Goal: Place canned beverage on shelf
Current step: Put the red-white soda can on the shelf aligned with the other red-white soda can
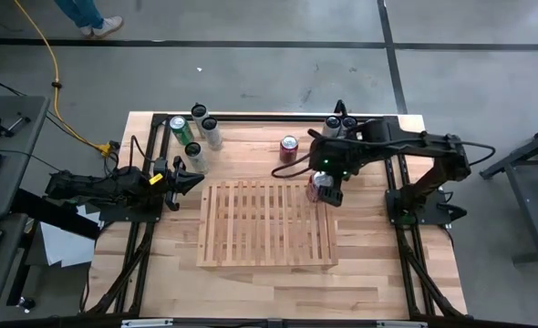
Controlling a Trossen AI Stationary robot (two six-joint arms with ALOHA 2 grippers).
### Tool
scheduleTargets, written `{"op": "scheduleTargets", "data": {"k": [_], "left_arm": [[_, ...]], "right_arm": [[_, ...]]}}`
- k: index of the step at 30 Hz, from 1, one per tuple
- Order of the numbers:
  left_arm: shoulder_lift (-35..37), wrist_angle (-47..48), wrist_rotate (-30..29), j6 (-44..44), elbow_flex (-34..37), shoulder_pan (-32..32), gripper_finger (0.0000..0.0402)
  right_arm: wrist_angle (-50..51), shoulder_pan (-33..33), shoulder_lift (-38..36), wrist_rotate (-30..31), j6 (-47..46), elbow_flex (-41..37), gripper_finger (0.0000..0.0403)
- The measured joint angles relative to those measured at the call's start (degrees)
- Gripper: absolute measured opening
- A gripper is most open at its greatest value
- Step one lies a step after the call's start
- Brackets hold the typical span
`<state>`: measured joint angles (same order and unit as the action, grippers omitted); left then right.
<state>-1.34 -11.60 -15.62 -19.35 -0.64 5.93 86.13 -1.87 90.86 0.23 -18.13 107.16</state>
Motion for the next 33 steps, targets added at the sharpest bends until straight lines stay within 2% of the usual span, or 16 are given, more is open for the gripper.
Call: {"op": "scheduleTargets", "data": {"k": [10,12,16,23,29,33], "left_arm": [[0.0,0.0,0.0,0.0,0.0,0.0,0.0003],[0.0,0.0,0.0,0.0,0.0,0.0,0.0003],[0.0,0.0,0.0,0.0,0.0,0.0,0.0003],[0.0,0.0,0.0,0.0,0.0,0.0,0.0003],[0.0,0.0,0.0,0.0,0.0,0.0,0.0003],[0.0,0.0,0.0,0.0,0.0,0.0,0.0003]], "right_arm": [[0.2,0.2,-0.3,-3.3,0.2,11.9,0.0391],[-0.4,0.6,-0.3,-1.7,0.1,14.8,0.0391],[-5.4,3.4,-0.4,6.3,-1.9,18.2,0.0391],[-17.4,14.7,2.7,12.0,-7.6,14.1,0.0391],[-18.1,21.7,11.0,15.8,-12.6,8.5,0.0391],[-18.3,22.9,16.3,15.8,-15.2,4.7,0.0391]]}}
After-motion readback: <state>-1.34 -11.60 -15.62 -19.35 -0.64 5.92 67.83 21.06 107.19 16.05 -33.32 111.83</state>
